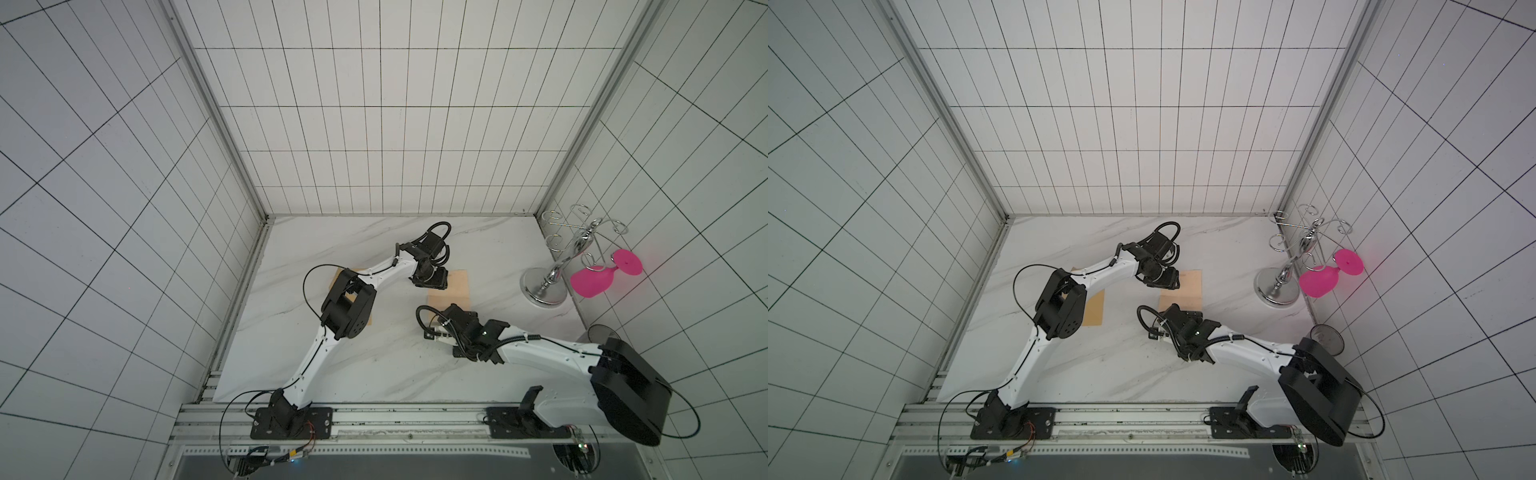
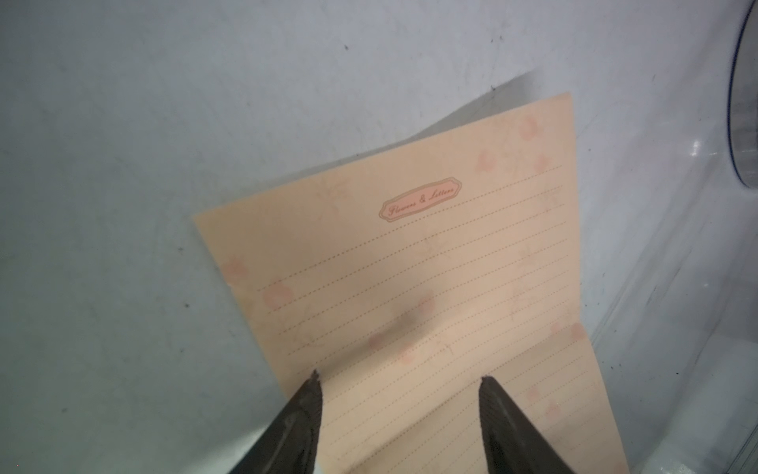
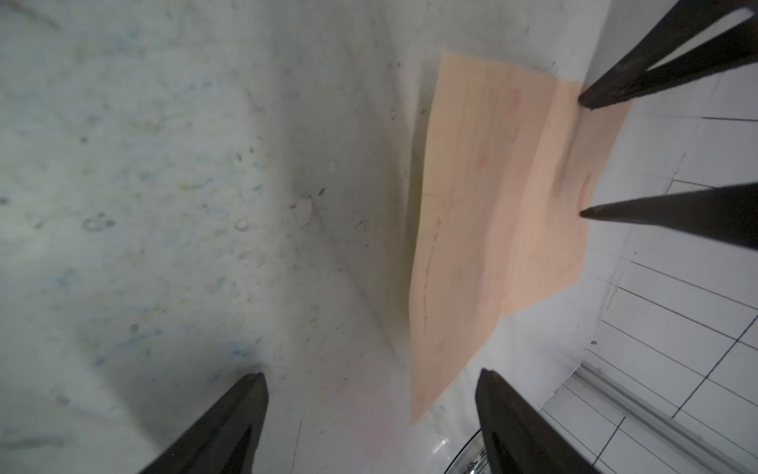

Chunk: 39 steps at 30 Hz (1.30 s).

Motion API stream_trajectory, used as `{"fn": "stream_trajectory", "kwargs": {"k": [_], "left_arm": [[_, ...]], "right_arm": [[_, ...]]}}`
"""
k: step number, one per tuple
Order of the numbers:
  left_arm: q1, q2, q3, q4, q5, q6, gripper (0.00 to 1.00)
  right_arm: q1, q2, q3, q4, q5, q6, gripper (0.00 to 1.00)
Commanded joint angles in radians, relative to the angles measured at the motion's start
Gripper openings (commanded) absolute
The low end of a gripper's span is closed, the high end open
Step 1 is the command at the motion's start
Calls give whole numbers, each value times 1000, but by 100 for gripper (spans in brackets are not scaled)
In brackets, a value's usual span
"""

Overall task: Fold the letter paper in half and place it into the envelope
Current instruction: Fold the letter paper at the center of the board.

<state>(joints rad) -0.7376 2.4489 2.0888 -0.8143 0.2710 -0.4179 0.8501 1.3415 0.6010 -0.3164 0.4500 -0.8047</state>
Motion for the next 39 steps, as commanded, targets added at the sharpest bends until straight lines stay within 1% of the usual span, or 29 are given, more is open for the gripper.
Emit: {"fn": "stream_trajectory", "kwargs": {"k": [1, 6, 10, 12, 14, 17, 20, 22, 26, 27, 29, 31, 33, 36, 39], "left_arm": [[4, 62, -13, -97, -12, 19, 62], [4, 56, -20, -98, -9, 26, 61], [4, 49, -30, -100, -7, 37, 60], [4, 45, -35, -102, -6, 43, 60], [5, 42, -41, -103, -7, 50, 60], [6, 33, -47, -103, -10, 55, 59], [6, 26, -45, -106, -16, 63, 60], [6, 16, -45, -111, -23, 67, 61], [7, -18, -36, -116, -30, 74, 67], [7, -27, -30, -123, -39, 77, 69], [10, -58, -26, -133, -75, 82, 79], [21, -99, -40, -133, -103, 81, 83], [46, -153, -75, -121, -119, 67, 84], [120, -266, -185, -36, -67, 11, 84], [209, -381, -306, 58, -27, -46, 84]], "right_arm": [[14, 38, -19, 151, 46, -55, 81], [12, 113, -43, 252, 47, -56, 75], [4, 172, -37, 267, 45, -23, 48], [4, 186, -35, 269, 41, -19, 36], [4, 188, -32, 263, 37, -17, 21], [3, 188, -23, 236, 26, -8, 9], [4, 180, -16, 194, 5, 13, 0], [4, 172, -7, 156, -13, 29, 0], [4, 152, 24, 68, -59, 59, 0], [4, 150, 40, 34, -78, 72, 0], [4, 150, 87, -51, -116, 115, 0], [4, 162, 142, -142, -137, 163, 0], [4, 176, 203, -234, -166, 212, 0], [5, 187, 284, -354, -234, 265, 0], [7, 180, 337, -410, -281, 284, 0]]}}
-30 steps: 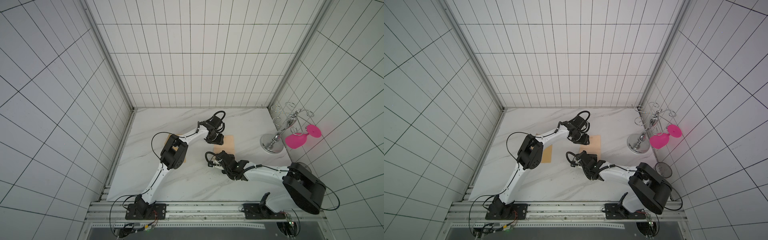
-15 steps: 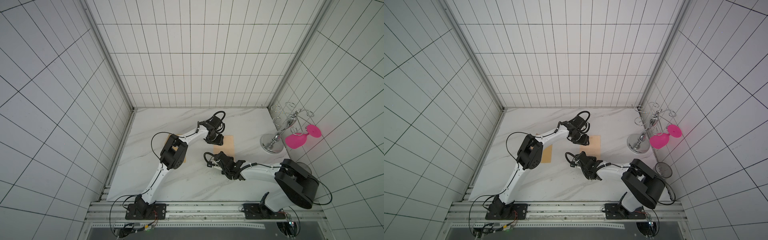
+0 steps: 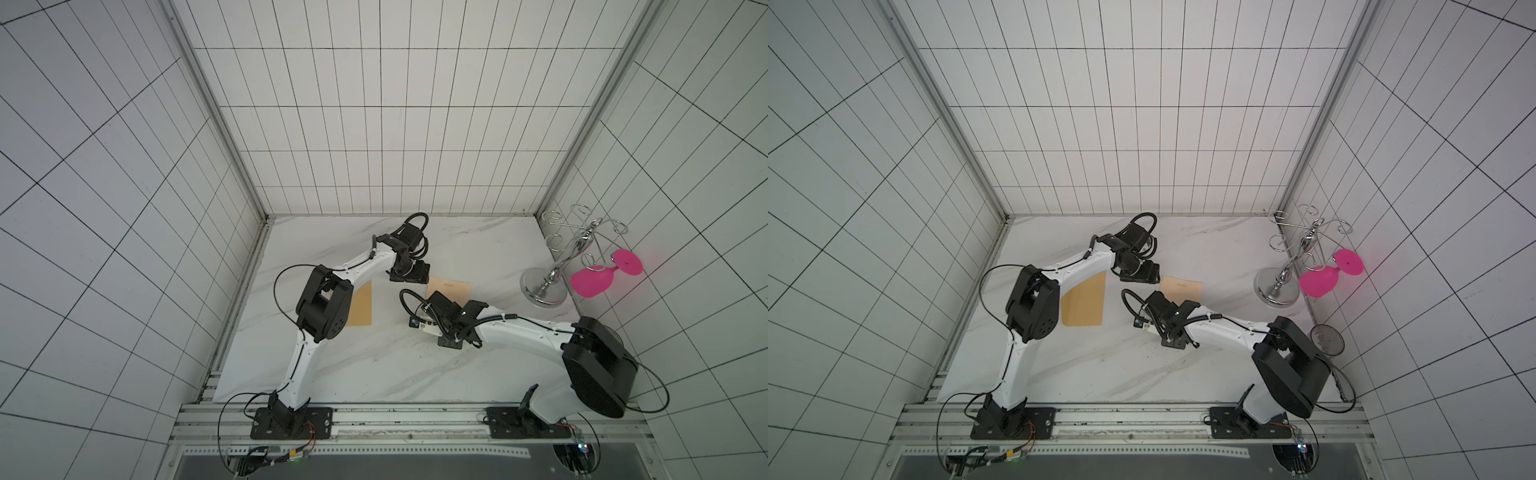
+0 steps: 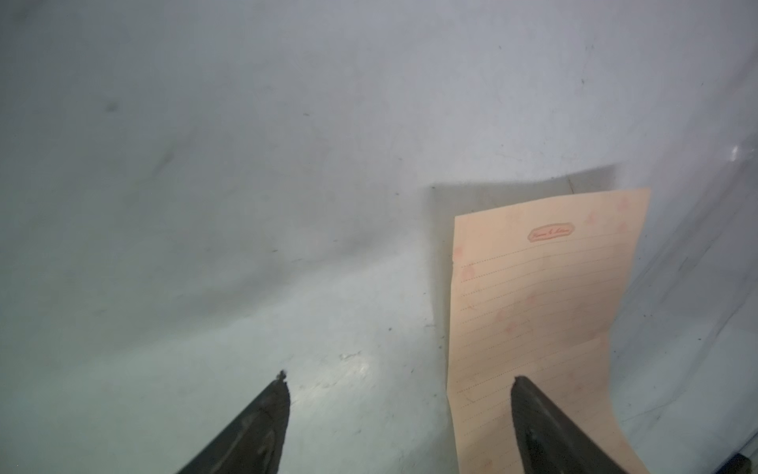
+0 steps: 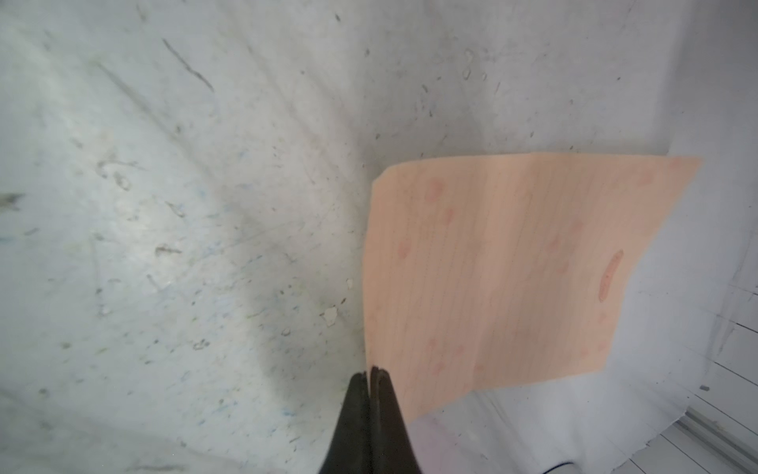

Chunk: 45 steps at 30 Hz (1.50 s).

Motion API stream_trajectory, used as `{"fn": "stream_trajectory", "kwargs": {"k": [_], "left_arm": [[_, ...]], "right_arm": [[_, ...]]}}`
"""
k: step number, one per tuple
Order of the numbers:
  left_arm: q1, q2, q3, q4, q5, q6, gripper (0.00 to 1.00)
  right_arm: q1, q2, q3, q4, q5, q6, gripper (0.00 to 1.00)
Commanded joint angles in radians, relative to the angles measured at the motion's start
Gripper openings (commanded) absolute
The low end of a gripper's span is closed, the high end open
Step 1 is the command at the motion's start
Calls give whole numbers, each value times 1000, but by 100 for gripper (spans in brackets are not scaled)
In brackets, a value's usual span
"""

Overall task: Fold the letter paper in half and place it into the envelope
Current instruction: Fold the letter paper at the center of the board.

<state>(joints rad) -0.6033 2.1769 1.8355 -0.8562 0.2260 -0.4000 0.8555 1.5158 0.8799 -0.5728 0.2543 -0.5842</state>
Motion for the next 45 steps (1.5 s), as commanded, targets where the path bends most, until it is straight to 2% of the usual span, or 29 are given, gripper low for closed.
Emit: {"fn": "stream_trajectory", "kwargs": {"k": [1, 5, 9, 13, 17, 22, 33, 45], "left_arm": [[102, -144, -81, 114, 19, -75, 84], [162, -234, -145, 113, 0, -70, 84], [180, -294, -215, 102, -21, -62, 84], [189, -350, -297, 109, -33, -56, 83], [197, -387, -346, 105, -36, -38, 83], [201, -417, -376, 91, -45, -25, 83], [216, -475, -420, 64, -44, 5, 82], [190, -522, -463, 52, 13, 44, 75]], "right_arm": [[2, 1, 76, -194, -98, 65, 0], [1, 6, 163, -300, -205, 57, 0], [-7, 42, 267, -411, -394, 44, 0], [-31, 134, 396, -539, -601, 40, 0], [-39, 241, 506, -659, -716, 10, 0], [-61, 286, 550, -667, -777, 6, 0], [-200, 344, 558, -661, -971, -11, 0], [-251, 396, 518, -577, -919, 7, 0]]}}
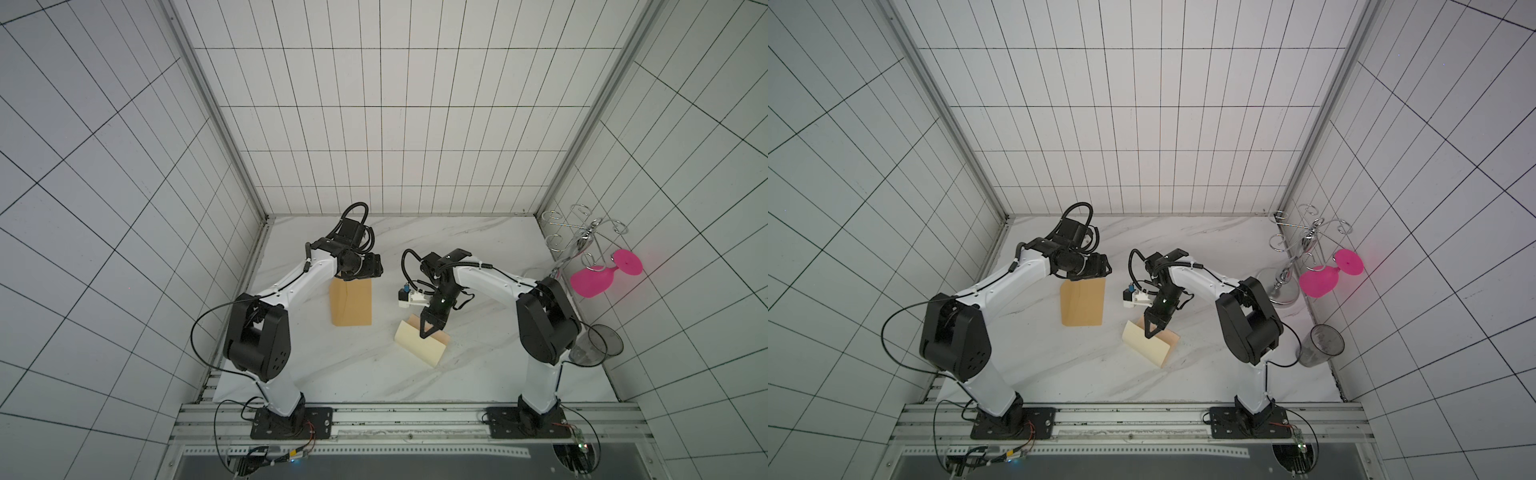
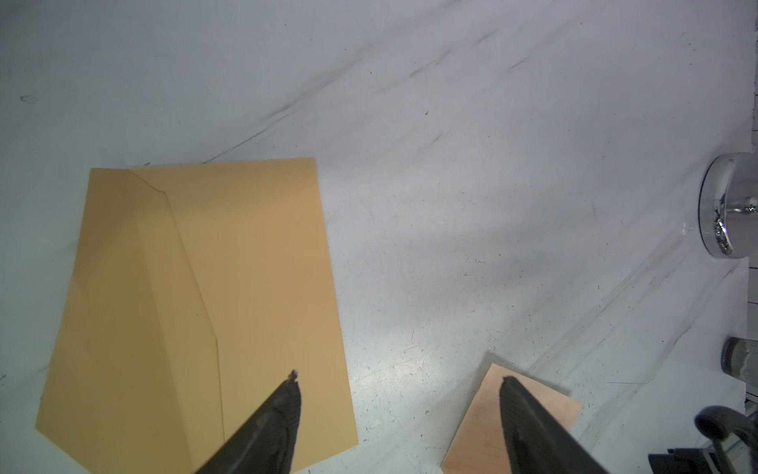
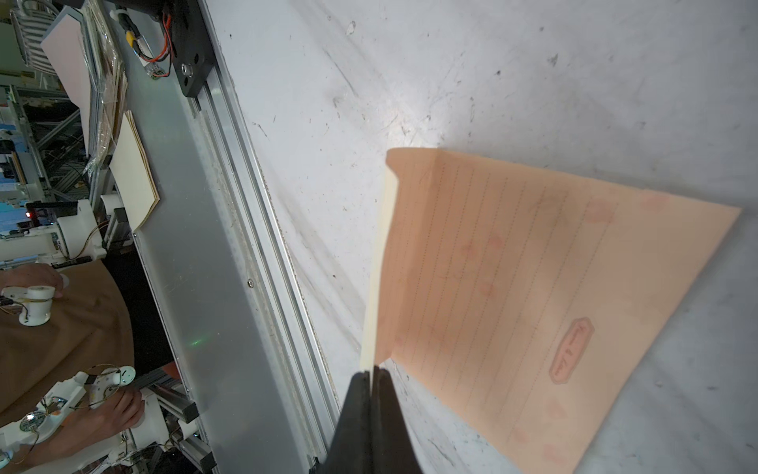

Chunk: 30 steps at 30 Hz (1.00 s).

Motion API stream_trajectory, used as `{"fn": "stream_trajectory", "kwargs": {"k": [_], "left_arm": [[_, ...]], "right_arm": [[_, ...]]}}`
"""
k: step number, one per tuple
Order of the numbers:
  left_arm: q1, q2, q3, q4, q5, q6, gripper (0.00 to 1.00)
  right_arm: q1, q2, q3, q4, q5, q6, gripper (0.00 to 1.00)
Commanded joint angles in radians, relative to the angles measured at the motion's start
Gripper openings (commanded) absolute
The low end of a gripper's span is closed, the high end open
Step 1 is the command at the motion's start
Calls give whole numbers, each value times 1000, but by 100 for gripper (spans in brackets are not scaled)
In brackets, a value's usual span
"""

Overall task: Fold the letter paper in half and place it into the envelope
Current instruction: Fold the letter paper at the center of the board.

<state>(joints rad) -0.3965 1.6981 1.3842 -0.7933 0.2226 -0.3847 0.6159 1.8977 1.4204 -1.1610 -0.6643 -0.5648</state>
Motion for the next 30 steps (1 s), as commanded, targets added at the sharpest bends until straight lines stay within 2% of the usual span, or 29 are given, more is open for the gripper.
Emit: {"fn": "stream_trajectory", "kwargs": {"k": [1, 9, 10, 12, 13, 14, 16, 23, 27, 30], "left_arm": [[-27, -46, -16, -19, 15, 37, 74], [-87, -67, -52, -47, 33, 60, 69], [-94, -67, -50, -54, 41, 66, 65], [-109, -62, -40, -79, 53, 84, 48], [-115, -62, -36, -95, 60, 95, 35], [-123, -64, -35, -105, 68, 104, 26], [-134, -73, -41, -120, 90, 121, 18], [-193, -81, -106, -118, 175, 157, 0], [-232, -39, -148, -92, 237, 163, 0], [-257, -13, -166, -91, 238, 176, 0]], "right_arm": [[-14, 17, -25, 18, 4, -12, 0], [-36, 30, -42, 63, 42, 4, 0], [-38, 32, -47, 71, 50, 8, 0], [-43, 35, -53, 82, 56, 11, 0], [-44, 35, -54, 86, 59, 13, 0], [-45, 37, -57, 93, 62, 16, 0], [-49, 38, -61, 105, 74, 24, 0], [-68, 62, -68, 139, 127, 55, 0], [-77, 78, -56, 141, 124, 56, 0], [-80, 89, -48, 141, 123, 57, 0]]}}
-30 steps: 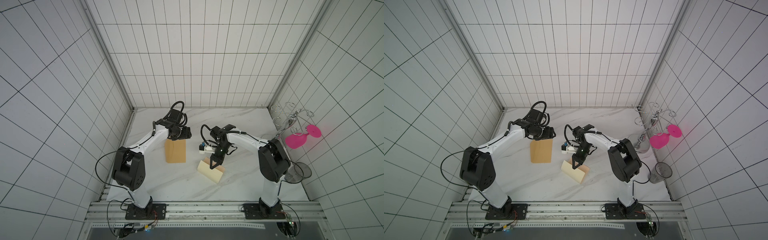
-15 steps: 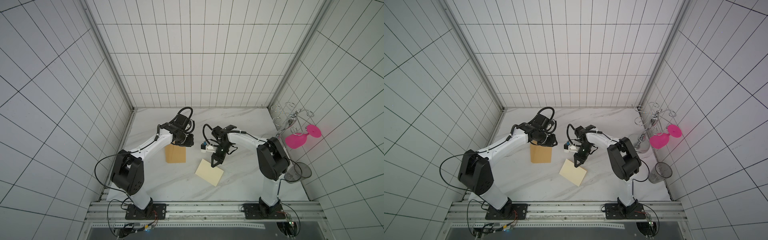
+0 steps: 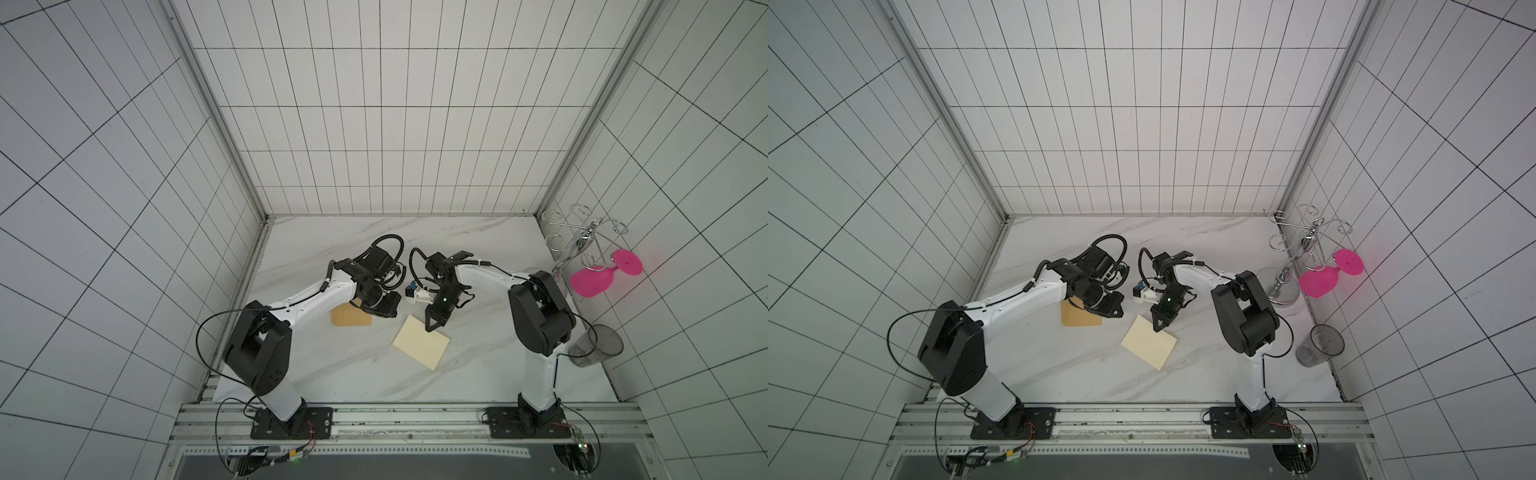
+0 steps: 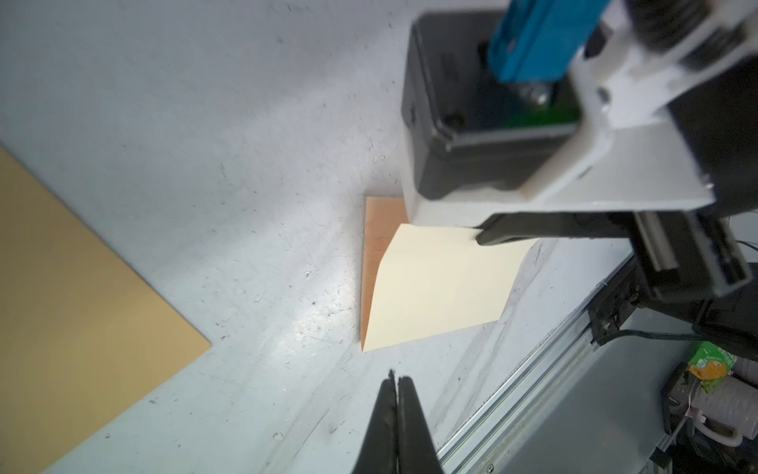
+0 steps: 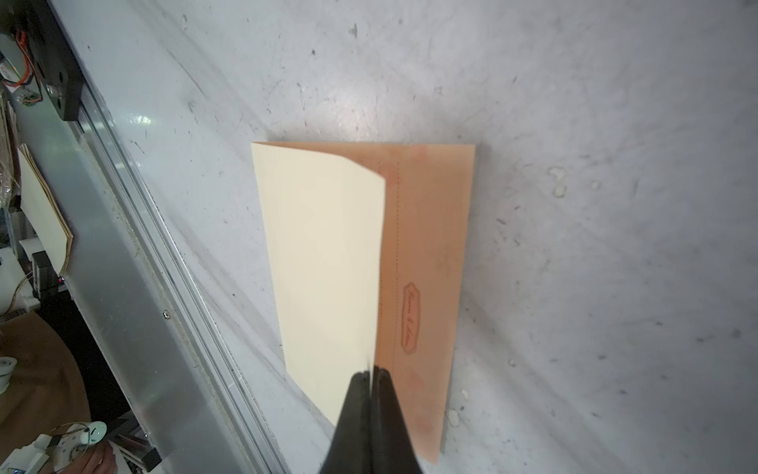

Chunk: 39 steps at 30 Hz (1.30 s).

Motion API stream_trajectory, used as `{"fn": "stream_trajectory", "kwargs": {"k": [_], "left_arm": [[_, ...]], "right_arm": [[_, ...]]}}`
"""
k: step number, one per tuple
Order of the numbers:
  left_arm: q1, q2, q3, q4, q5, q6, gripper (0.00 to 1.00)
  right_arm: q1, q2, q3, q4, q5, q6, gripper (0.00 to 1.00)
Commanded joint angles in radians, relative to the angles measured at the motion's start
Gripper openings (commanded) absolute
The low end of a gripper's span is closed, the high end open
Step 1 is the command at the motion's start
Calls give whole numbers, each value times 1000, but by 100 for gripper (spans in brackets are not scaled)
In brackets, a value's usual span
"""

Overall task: Fold the letter paper in half and place it into the envelope
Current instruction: Fold the letter paper at the center of the board.

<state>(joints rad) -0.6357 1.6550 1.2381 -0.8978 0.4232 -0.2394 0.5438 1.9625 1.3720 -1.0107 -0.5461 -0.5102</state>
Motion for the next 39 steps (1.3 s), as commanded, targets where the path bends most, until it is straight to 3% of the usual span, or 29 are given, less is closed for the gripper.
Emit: {"fn": "stream_trajectory", "kwargs": {"k": [1, 14, 39], "left_arm": [[-21, 36, -27, 18, 38, 35, 0], [-85, 176, -47, 45, 43, 71, 0], [-131, 268, -12, 81, -65, 40, 0]], "right_arm": [[-7, 27, 2, -9, 3, 3, 0], [-13, 52, 18, -6, 5, 8, 0], [-1, 50, 10, -5, 5, 0, 0]]}}
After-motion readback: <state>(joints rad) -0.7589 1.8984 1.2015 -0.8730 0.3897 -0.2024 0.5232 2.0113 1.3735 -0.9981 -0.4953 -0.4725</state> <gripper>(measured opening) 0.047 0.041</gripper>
